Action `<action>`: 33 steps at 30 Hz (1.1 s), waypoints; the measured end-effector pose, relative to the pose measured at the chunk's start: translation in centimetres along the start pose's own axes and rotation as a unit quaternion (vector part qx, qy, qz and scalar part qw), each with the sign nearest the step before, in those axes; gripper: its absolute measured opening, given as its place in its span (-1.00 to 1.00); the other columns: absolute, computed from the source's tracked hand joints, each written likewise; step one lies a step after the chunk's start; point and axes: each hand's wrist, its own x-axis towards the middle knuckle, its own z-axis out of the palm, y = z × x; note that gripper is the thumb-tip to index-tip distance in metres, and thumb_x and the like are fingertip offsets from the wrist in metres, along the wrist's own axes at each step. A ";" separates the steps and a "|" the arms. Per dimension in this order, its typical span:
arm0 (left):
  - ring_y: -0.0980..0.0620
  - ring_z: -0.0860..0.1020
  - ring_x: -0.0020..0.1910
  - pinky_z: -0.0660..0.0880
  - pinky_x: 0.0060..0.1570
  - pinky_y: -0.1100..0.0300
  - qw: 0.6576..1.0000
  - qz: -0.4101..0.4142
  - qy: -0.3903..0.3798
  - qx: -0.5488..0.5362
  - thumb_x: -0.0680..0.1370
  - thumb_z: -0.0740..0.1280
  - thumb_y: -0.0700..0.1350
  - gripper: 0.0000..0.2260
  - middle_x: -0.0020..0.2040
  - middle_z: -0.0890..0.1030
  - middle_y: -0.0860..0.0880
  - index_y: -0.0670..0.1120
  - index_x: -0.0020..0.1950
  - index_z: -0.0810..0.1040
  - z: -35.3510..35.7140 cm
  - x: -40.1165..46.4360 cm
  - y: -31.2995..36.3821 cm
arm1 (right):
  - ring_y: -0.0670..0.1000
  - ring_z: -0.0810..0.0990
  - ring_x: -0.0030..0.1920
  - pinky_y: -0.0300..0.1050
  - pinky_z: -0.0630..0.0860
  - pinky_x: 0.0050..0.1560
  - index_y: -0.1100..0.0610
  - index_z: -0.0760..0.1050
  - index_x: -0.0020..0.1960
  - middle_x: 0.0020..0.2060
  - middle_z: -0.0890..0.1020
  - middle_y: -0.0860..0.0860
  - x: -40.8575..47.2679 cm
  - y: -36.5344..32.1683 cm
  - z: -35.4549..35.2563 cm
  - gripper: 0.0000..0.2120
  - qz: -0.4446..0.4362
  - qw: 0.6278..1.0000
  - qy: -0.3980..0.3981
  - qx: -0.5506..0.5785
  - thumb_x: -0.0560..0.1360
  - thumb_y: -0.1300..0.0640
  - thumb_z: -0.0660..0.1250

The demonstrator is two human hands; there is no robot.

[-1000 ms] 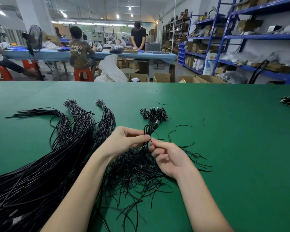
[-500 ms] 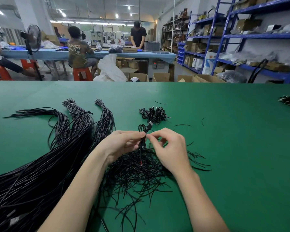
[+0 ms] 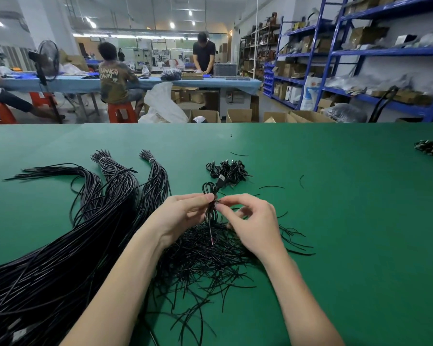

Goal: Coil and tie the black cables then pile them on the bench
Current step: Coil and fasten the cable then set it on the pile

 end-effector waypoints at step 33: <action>-0.01 0.69 -0.10 0.62 -0.02 0.24 0.993 0.107 0.042 -0.035 0.58 0.39 -0.27 -0.79 -0.01 0.73 -0.17 -0.21 0.20 0.55 0.6 0.9 -1.0 | -0.16 0.67 -0.24 -0.21 0.62 -0.20 -0.10 0.70 0.02 -0.13 0.74 -0.17 -0.2 0.1 2.5 -0.88 0.120 0.986 0.016 0.117 0.49 0.05 0.51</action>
